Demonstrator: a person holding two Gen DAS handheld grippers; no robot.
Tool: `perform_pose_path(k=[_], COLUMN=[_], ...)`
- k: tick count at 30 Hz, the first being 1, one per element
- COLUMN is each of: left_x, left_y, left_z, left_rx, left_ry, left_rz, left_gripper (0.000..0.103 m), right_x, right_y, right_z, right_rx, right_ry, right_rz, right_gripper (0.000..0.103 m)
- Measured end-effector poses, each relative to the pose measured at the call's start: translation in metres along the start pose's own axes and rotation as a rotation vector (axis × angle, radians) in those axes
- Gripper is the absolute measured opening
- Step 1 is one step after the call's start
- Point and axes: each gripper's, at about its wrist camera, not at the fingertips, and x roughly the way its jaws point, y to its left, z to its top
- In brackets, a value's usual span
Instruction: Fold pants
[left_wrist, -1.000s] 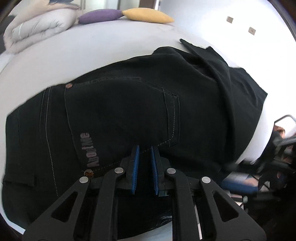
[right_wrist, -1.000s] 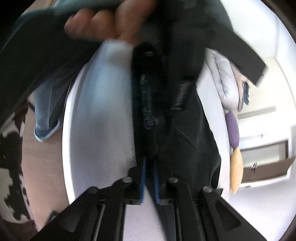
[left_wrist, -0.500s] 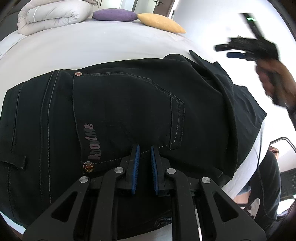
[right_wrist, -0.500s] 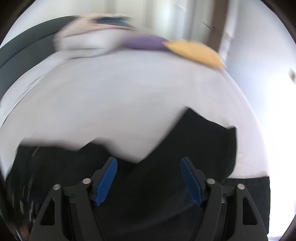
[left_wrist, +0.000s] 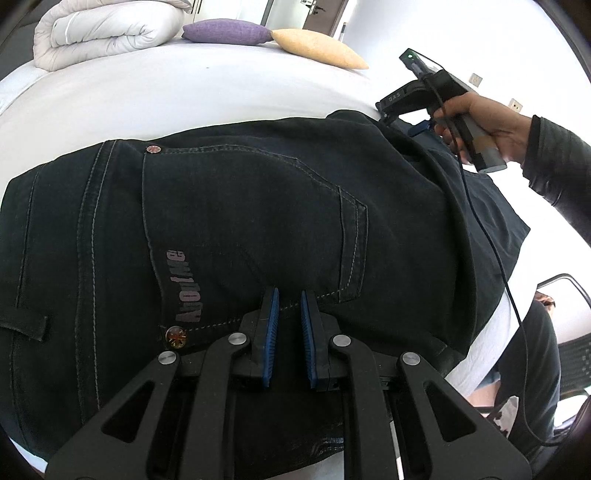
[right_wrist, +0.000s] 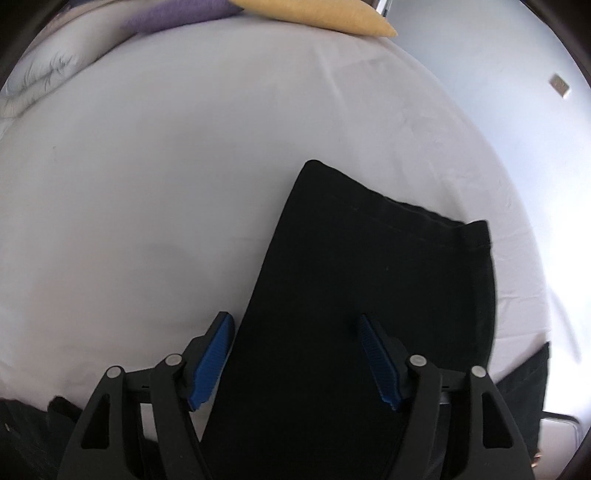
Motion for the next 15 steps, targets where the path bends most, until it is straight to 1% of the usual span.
perform_pose_path(k=[1, 2, 3, 4, 6, 8, 10, 12, 14, 15], left_x=[0.0, 0.0, -0.001, -0.001, 0.0, 0.002, 0.005, 0.006, 0.009, 0.01], left_y=[-0.001, -0.001, -0.002, -0.002, -0.004, -0.007, -0.011, -0.014, -0.017, -0.019], left_z=[0.001, 0.001, 0.0, 0.001, 0.001, 0.001, 0.001, 0.002, 0.004, 0.004], left_rx=[0.001, 0.002, 0.004, 0.005, 0.006, 0.006, 0.009, 0.012, 0.015, 0.015], left_ry=[0.0, 0.0, 0.0, 0.0, 0.001, 0.001, 0.004, 0.008, 0.013, 0.018], left_rz=[0.001, 0.003, 0.005, 0.007, 0.011, 0.016, 0.022, 0.031, 0.039, 0.044], left_gripper=[0.012, 0.012, 0.012, 0.012, 0.012, 0.012, 0.012, 0.012, 0.012, 0.012], right_x=[-0.001, -0.003, -0.006, -0.011, -0.025, -0.049, -0.082, -0.11, -0.133, -0.143], right_y=[-0.002, -0.003, -0.006, -0.011, -0.031, -0.05, -0.078, -0.108, -0.146, -0.174], right_z=[0.001, 0.002, 0.002, -0.003, -0.01, -0.019, -0.031, -0.049, -0.075, -0.095], right_rx=[0.001, -0.006, -0.012, -0.003, 0.033, 0.071, 0.123, 0.178, 0.248, 0.313], right_ry=[-0.001, -0.005, -0.009, -0.012, -0.052, -0.117, -0.199, -0.27, -0.335, -0.366], right_rz=[0.006, 0.008, 0.019, 0.043, 0.078, 0.134, 0.197, 0.253, 0.295, 0.325], right_gripper=[0.047, 0.038, 0.018, 0.006, 0.006, 0.006, 0.005, 0.005, 0.005, 0.005])
